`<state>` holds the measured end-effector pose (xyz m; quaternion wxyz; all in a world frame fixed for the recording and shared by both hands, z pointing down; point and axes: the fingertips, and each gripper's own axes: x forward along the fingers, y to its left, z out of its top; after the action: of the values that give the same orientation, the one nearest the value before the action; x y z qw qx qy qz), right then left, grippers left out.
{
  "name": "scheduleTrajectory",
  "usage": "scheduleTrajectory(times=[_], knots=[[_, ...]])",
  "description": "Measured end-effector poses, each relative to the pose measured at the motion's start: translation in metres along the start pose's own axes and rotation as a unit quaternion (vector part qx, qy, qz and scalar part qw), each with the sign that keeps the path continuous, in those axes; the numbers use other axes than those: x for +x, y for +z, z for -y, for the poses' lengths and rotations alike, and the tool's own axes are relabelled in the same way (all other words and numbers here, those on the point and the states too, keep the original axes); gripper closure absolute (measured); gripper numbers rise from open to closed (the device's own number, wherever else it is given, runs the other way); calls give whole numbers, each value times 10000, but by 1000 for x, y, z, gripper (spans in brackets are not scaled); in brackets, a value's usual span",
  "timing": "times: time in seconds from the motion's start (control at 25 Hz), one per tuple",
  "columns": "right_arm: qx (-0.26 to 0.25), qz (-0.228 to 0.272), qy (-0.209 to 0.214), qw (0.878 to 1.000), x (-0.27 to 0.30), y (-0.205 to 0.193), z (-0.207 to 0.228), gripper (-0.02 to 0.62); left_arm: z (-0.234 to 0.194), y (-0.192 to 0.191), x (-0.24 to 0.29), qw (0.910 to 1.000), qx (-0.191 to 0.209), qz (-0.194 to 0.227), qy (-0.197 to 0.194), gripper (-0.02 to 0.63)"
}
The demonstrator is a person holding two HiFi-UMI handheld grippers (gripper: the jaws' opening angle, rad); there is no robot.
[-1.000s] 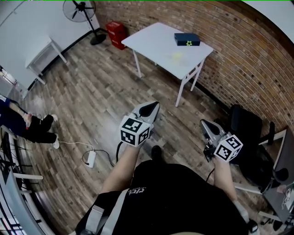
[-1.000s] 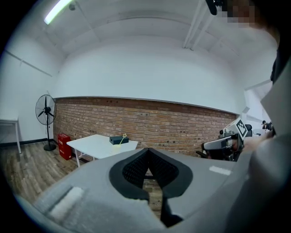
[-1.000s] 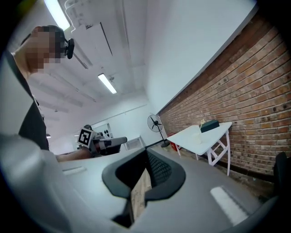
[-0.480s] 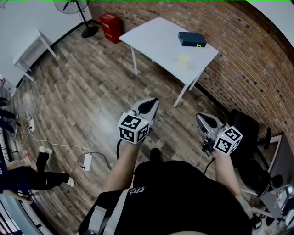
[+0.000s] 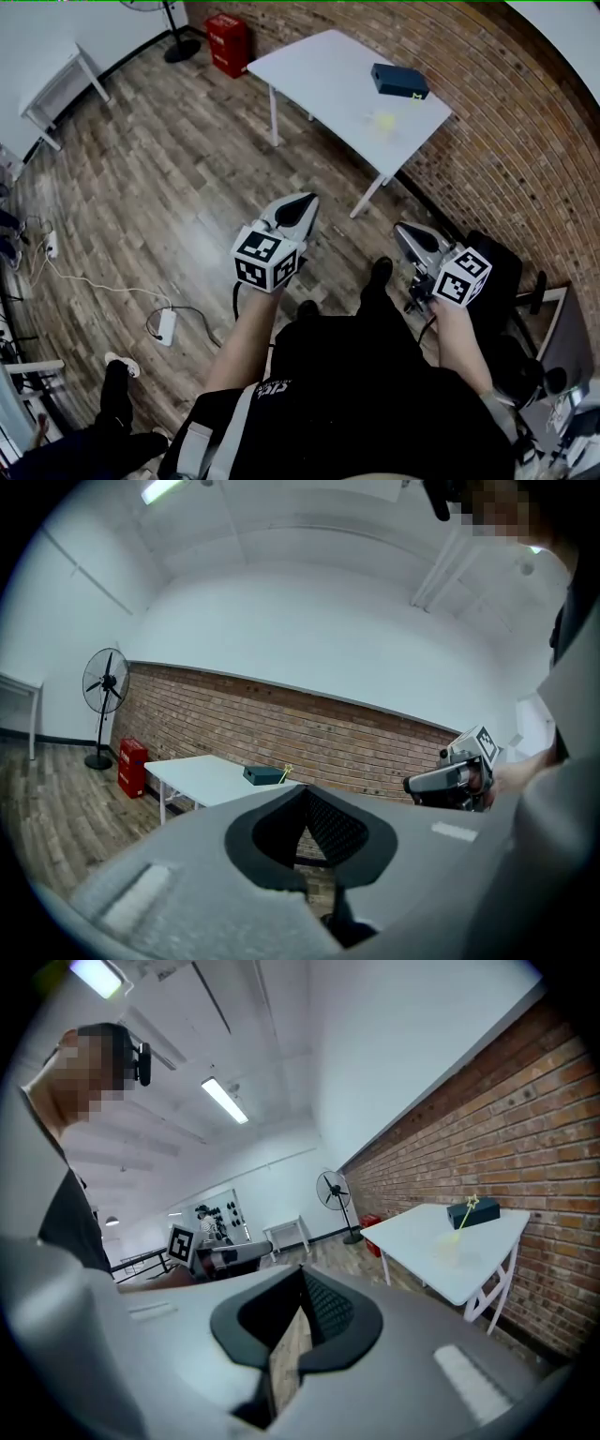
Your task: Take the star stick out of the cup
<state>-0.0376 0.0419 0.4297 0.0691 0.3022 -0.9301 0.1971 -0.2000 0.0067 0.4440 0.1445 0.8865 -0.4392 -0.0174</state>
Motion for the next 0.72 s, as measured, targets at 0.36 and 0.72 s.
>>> scheduleTrajectory(times=[0.36,0.72], knots=[[435,497,-63,9978,1,30,76,595,2,9,80,9992,219,-323,-104,598],[653,540,5,9964,33,62,181,595,-29,31,189,9984,197,-510,-137,598]])
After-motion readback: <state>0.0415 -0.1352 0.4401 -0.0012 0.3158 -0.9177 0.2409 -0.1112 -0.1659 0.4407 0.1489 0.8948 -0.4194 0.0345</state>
